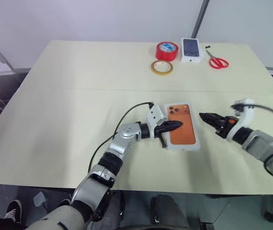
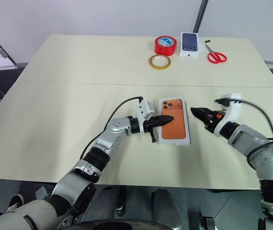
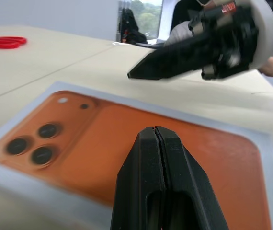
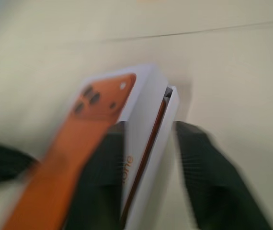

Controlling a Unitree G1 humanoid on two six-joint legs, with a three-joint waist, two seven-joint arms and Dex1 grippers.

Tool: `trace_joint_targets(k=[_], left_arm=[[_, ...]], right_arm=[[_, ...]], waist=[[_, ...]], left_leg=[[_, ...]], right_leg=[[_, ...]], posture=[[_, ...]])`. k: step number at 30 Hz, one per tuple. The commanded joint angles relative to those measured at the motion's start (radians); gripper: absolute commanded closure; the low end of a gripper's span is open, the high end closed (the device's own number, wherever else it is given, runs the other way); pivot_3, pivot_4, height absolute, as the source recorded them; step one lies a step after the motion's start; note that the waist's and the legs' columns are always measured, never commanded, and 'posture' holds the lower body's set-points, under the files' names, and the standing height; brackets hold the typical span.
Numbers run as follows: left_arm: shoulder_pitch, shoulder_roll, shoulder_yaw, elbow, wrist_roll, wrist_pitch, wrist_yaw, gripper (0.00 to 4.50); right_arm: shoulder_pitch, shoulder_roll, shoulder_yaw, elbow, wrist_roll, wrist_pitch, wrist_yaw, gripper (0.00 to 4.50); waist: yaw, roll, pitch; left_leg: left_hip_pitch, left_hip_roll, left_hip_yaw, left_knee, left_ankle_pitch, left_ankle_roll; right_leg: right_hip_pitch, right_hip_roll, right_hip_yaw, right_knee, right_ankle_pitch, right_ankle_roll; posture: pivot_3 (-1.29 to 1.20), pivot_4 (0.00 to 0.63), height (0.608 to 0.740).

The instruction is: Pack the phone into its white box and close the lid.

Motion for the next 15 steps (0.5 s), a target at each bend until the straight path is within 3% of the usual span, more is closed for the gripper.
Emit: trace_joint_targets(k=[1, 8, 15], left_arm=[[0.006, 0.043, 0.036, -0.102, -0.022, 0.066, 0.004, 4.50], [0.057, 0.178, -0.003, -0.214, 0.037, 0.233, 0.016, 4.50], [0.017, 0.092, -0.058, -0.111, 0.094, 0.232, 0.054, 4.50]], right_arm=[[-0.005, 0.016, 0.046, -0.035, -0.209, -0.136, 0.031, 4.46], [0.015, 0.037, 0.100, -0.023, -0.444, -0.222, 0.065, 4.46], [0.014, 0.085, 0.067, -0.022, -0.509, -0.209, 0.071, 4.46]], waist=[[0.002, 0.000, 0.000], [0.004, 0.000, 0.000], [0.007, 0.000, 0.000]], left_leg=[[0.000, 0.000, 0.000, 0.000, 0.000, 0.000], [0.000, 0.000, 0.000, 0.000, 0.000, 0.000], [0.001, -0.003, -0.001, 0.002, 0.000, 0.000]], right_leg=[[0.000, 0.000, 0.000, 0.000, 0.000, 0.000], [0.001, -0.001, 0.000, 0.000, 0.000, 0.000], [0.003, -0.004, -0.001, -0.001, 0.000, 0.000]], posture=[[0.00, 0.150, 0.740], [0.00, 0.150, 0.740], [0.00, 0.150, 0.740]])
